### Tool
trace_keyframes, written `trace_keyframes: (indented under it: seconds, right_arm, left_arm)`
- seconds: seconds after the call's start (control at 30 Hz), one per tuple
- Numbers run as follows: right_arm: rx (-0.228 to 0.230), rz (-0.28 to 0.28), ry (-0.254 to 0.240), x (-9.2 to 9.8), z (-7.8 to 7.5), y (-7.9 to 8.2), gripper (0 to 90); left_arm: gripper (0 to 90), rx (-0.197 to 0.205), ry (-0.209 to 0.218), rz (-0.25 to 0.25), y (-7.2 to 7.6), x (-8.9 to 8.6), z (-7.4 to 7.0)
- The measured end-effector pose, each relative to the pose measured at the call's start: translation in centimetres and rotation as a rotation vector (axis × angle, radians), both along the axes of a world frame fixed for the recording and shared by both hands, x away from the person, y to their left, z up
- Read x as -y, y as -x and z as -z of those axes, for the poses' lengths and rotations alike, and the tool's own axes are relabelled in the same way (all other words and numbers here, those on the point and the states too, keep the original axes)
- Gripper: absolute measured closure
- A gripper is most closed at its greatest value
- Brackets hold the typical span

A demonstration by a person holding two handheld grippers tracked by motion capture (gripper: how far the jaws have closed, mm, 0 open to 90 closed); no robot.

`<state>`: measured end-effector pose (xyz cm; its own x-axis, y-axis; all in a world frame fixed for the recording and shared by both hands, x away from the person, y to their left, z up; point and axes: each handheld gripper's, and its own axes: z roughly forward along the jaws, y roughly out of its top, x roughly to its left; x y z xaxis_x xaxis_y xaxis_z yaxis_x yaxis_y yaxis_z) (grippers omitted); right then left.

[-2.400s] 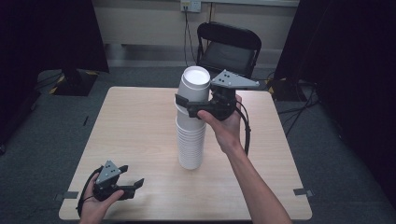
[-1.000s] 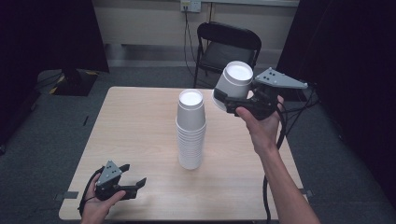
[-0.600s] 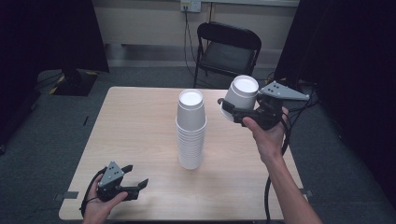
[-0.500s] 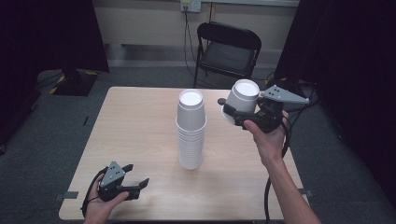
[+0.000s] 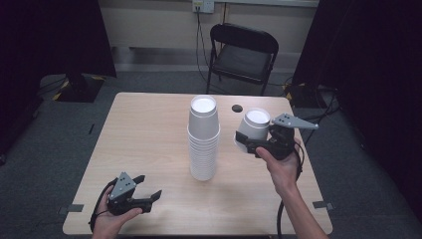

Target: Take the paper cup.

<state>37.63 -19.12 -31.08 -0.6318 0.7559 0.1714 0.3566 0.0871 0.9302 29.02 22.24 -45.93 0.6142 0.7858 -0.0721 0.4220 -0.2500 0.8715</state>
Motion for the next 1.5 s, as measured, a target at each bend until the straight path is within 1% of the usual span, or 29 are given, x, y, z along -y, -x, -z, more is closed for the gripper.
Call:
trace_keyframes:
  seconds: [0.03,0.07,0.17,0.2,0.27,0.3,0.33,0.4,0.43,0.47,0.5,0.53,0.57,0.63,0.7,0.8,0.83,0.87,0.93,1.0,1.07,1.17,1.2,1.27,1.33,1.37,1.4,1.47,1.5]
  right_arm:
    - [-0.013,-0.001,-0.008,0.1,0.4,0.1,16.7]
    - [-0.020,0.000,-0.018,0.2,0.8,0.2,16.6]
    - [-0.043,-0.007,-0.028,0.3,1.8,0.6,16.6]
    - [-0.057,-0.012,-0.028,0.2,2.2,0.7,16.6]
    - [-0.078,-0.012,-0.030,0.3,2.9,1.0,16.6]
    - [-0.090,-0.014,-0.040,0.4,3.4,1.1,16.6]
    - [-0.105,-0.017,-0.049,0.5,3.8,1.2,16.6]
    - [-0.125,-0.012,-0.038,0.5,4.7,1.2,16.7]
    - [-0.138,-0.008,-0.031,0.5,5.0,1.2,16.8]
    - [-0.151,-0.005,-0.039,0.5,5.4,1.1,16.8]
    - [-0.157,-0.009,-0.051,0.5,5.7,1.1,16.8]
    - [-0.166,-0.013,-0.056,0.5,5.9,1.1,16.8]
    - [-0.175,-0.016,-0.054,0.4,6.2,1.2,16.9]
    - [-0.187,-0.021,-0.053,0.2,6.6,1.3,16.8]
    - [-0.193,-0.026,-0.055,0.1,6.9,1.5,16.8]
    - [-0.206,-0.035,-0.085,0.1,7.3,1.9,16.8]
    - [-0.209,-0.037,-0.093,0.1,7.4,2.0,16.9]
    - [-0.217,-0.040,-0.106,0.0,7.5,2.1,16.8]
    - [-0.227,-0.050,-0.134,-0.1,7.7,2.3,16.8]
    - [-0.234,-0.053,-0.165,-0.2,7.9,2.5,16.9]
    - [-0.242,-0.062,-0.191,-0.4,8.1,2.6,16.9]
    - [-0.270,-0.078,-0.227,-0.7,8.4,2.8,16.9]
    - [-0.276,-0.085,-0.231,-0.8,8.5,2.9,16.9]
    - [-0.288,-0.088,-0.233,-1.0,8.6,3.1,16.9]
    - [-0.302,-0.103,-0.255,-1.2,8.7,3.3,16.9]
    - [-0.306,-0.105,-0.257,-1.4,8.7,3.4,16.9]
    - [-0.310,-0.107,-0.260,-1.5,8.7,3.5,16.9]
    - [-0.318,-0.120,-0.282,-1.7,8.7,3.7,16.9]
    - [-0.320,-0.121,-0.288,-1.9,8.6,3.8,16.9]
  left_arm:
    - [17.3,-0.011,0.011,0.000,-0.1,0.1,-0.1]
    - [17.5,-0.010,0.015,0.004,-0.1,0.2,-0.2]
    - [17.8,0.017,0.006,0.026,-0.1,0.6,-0.8]
    - [17.8,0.029,0.001,0.041,-0.1,0.8,-1.0]
    - [17.8,0.038,0.004,0.051,-0.1,1.2,-1.2]
    - [17.5,0.049,0.000,0.063,-0.1,1.3,-1.2]
    - [17.1,0.055,-0.011,0.071,-0.1,1.6,-1.3]
    - [16.6,0.060,-0.031,0.098,-0.2,2.4,-1.4]
    - [16.6,0.064,-0.033,0.105,-0.3,2.8,-1.5]
    - [16.6,0.063,-0.028,0.106,-0.4,3.2,-1.5]
    - [16.6,0.070,-0.031,0.113,-0.5,3.5,-1.6]
    - [16.7,0.080,-0.029,0.131,-0.6,4.0,-1.7]
    - [17.5,0.072,-0.021,0.137,-0.6,4.2,-1.8]
    - [18.2,0.052,-0.006,0.146,-1.0,4.9,-2.1]
    - [18.2,0.048,0.014,0.147,-1.2,5.4,-2.4]
    - [18.2,0.064,0.010,0.157,-1.5,6.2,-2.9]
    - [18.2,0.070,0.008,0.168,-1.6,6.5,-3.1]
    - [18.2,0.074,0.018,0.169,-1.7,6.7,-3.2]
    - [18.1,0.089,0.023,0.178,-1.9,7.2,-3.5]
    - [17.6,0.081,0.030,0.184,-2.0,7.8,-3.7]
    - [17.9,0.097,0.035,0.197,-2.2,8.1,-4.0]
    - [17.5,0.107,0.059,0.213,-2.4,8.9,-4.3]
    - [17.4,0.106,0.060,0.221,-2.5,9.2,-4.3]
    - [17.4,0.119,0.058,0.241,-2.6,9.8,-4.3]
    - [19.9,0.133,0.078,0.252,-2.7,10.3,-4.3]
    - [23.6,0.144,0.095,0.261,-2.7,10.7,-4.2]
    - [26.6,0.153,0.097,0.268,-2.8,11.0,-4.2]
    - [26.8,0.178,0.094,0.276,-2.8,11.7,-4.2]
    - [28.8,0.185,0.101,0.287,-2.8,11.9,-4.2]
